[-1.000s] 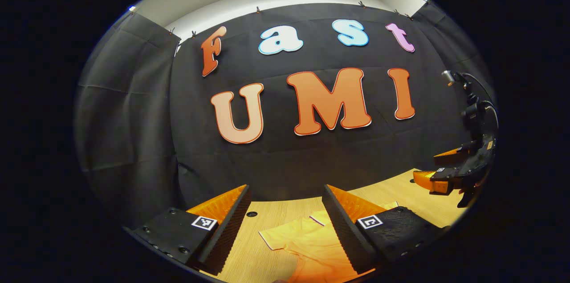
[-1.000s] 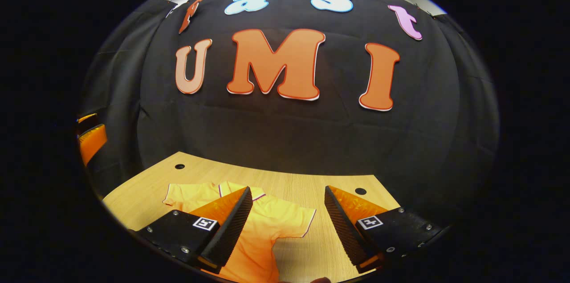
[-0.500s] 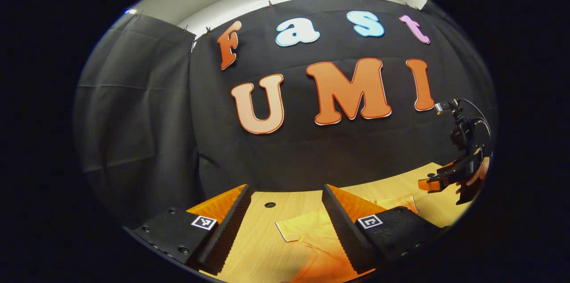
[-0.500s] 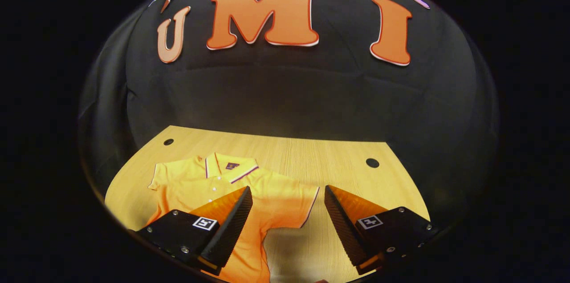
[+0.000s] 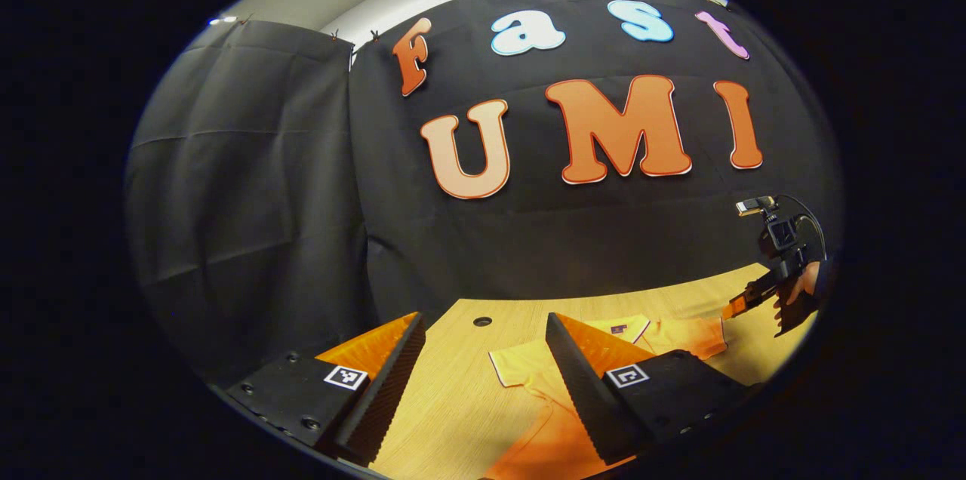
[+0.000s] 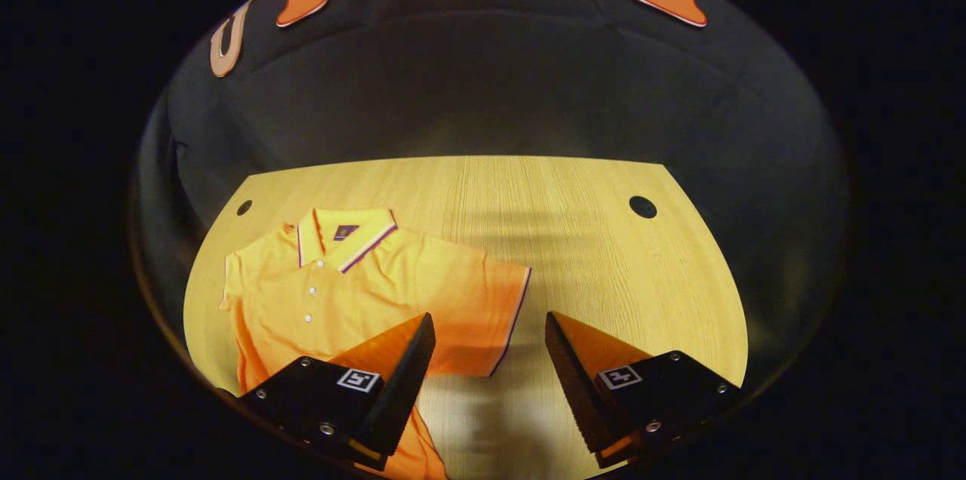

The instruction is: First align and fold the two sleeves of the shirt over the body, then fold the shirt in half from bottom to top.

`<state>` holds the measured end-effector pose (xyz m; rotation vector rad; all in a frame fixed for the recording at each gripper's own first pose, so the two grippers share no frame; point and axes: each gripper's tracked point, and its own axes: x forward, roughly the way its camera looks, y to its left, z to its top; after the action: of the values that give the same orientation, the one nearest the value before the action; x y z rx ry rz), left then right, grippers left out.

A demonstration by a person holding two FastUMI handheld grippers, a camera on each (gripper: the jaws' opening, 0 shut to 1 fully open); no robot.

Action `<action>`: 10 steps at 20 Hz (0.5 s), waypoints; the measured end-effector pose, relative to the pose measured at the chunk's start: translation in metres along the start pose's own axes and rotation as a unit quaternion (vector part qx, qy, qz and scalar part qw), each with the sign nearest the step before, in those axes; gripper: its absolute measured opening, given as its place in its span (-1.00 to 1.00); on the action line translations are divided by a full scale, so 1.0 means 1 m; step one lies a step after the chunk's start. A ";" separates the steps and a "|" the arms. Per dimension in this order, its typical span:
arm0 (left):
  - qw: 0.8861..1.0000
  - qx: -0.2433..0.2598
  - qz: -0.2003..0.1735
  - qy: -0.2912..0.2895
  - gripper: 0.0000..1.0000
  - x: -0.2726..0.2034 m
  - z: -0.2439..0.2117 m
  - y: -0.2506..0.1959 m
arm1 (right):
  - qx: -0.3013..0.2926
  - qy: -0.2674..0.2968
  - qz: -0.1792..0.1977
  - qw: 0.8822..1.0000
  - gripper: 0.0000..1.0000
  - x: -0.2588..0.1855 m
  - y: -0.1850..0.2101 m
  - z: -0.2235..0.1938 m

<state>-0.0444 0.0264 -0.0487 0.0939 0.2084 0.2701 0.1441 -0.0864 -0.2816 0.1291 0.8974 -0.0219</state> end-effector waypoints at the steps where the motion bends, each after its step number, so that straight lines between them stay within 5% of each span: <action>1: 1.000 0.003 0.001 0.002 0.97 0.001 0.001 -0.002 | 0.001 0.017 0.002 1.000 0.76 0.007 -0.002 -0.004; 10: 1.000 0.020 0.008 0.017 1.00 0.000 -0.003 -0.007 | 0.004 0.136 -0.004 0.991 0.37 0.064 -0.012 -0.027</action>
<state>-0.0436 0.0194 -0.0527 0.1307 0.2466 0.2836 0.1619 -0.0929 -0.3494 0.1377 1.1708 -0.0157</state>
